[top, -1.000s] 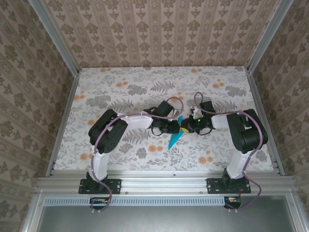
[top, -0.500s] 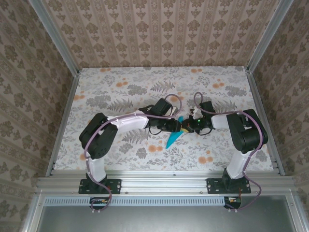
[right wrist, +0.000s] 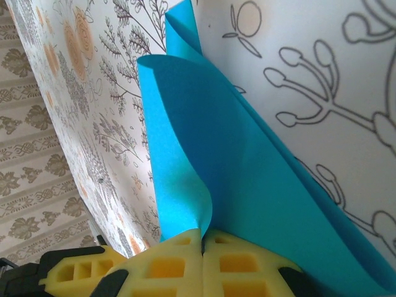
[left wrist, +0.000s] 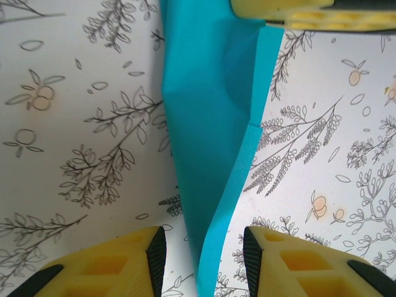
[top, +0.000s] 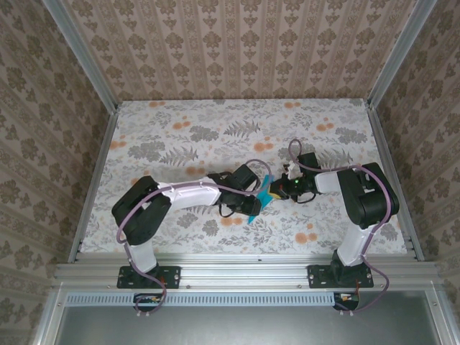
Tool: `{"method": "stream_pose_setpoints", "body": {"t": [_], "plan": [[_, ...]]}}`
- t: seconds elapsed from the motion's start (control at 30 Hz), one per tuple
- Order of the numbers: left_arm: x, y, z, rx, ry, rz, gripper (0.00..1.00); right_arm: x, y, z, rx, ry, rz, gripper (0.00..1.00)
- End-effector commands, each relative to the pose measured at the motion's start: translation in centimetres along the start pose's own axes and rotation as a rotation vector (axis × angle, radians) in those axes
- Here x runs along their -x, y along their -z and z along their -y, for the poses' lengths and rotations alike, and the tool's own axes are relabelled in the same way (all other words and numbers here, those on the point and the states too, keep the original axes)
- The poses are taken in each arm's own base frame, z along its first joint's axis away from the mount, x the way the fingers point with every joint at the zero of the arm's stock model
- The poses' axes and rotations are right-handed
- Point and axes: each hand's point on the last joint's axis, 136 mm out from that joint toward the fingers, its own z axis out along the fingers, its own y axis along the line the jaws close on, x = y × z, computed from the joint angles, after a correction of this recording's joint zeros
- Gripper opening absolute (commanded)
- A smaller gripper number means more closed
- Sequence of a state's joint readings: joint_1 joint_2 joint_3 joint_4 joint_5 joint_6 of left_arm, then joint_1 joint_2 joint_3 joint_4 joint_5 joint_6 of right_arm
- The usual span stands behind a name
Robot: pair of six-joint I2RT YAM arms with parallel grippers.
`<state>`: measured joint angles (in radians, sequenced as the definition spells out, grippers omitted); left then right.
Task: Fold a paper plane with a square sheet of paper (pick it up from the middle)
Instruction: Fold the wing for the fifth time at the center of the table.
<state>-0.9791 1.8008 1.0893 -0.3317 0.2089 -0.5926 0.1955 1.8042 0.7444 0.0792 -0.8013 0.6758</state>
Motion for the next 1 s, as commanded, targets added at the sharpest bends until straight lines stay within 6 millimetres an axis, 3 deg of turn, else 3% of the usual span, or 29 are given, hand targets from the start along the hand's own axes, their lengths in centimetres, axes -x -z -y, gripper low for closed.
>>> {"method": "stream_pose_setpoints", "body": {"t": [0.0,0.6,0.97], "plan": [[-0.8,-0.6,-0.8,0.075,-0.029,-0.025,0.4,-0.6,0.4,-0.9,0.028,0.034,-0.007,0.02],[-2.0,-1.9,-3.6,0.309,-0.075,-0.081,0.3,-0.7,1.3,-2.5,0.056,0.067,0.0,0.0],[-3.2,-2.4,-6.0,0.46,-0.098,-0.145,0.27,-2.0,1.6,-1.7,0.032,0.067,-0.028,0.0]]}}
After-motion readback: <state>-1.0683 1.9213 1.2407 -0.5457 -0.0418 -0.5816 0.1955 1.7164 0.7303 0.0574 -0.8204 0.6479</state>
